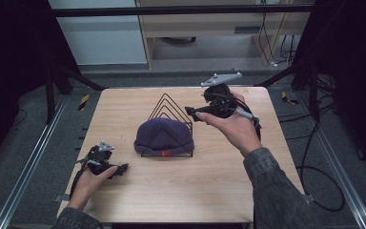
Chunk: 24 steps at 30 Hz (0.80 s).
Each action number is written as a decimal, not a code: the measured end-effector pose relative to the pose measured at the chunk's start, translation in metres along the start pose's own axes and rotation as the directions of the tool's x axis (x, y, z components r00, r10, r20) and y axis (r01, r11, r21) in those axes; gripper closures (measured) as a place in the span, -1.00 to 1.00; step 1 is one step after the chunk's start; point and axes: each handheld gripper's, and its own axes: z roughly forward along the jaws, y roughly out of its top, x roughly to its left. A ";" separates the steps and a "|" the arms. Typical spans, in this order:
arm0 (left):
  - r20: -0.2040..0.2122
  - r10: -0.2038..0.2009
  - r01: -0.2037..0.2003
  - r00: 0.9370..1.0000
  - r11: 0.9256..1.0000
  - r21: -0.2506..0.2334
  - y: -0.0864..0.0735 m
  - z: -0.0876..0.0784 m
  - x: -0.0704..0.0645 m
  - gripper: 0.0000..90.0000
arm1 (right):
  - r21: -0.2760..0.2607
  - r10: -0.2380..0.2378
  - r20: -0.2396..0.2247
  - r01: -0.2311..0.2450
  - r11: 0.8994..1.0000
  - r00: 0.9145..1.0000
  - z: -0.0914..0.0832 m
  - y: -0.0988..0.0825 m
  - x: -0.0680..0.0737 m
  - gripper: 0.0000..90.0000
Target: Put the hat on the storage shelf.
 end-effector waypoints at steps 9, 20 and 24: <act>-0.001 0.000 0.000 1.000 1.000 -0.007 0.000 0.001 -0.001 -1.00 | 0.000 0.050 0.032 -0.050 0.999 0.998 -0.013 -0.016 -0.020 -0.68; -0.002 0.001 -0.001 1.000 1.000 -0.010 0.000 0.001 -0.001 -1.00 | 0.004 0.102 0.046 -0.102 0.995 0.994 -0.028 -0.090 -0.046 -0.83; -0.003 0.000 0.000 1.000 1.000 -0.014 0.000 0.001 -0.002 -1.00 | 0.021 0.152 0.064 -0.154 0.988 0.986 -0.028 -0.122 -0.057 -0.74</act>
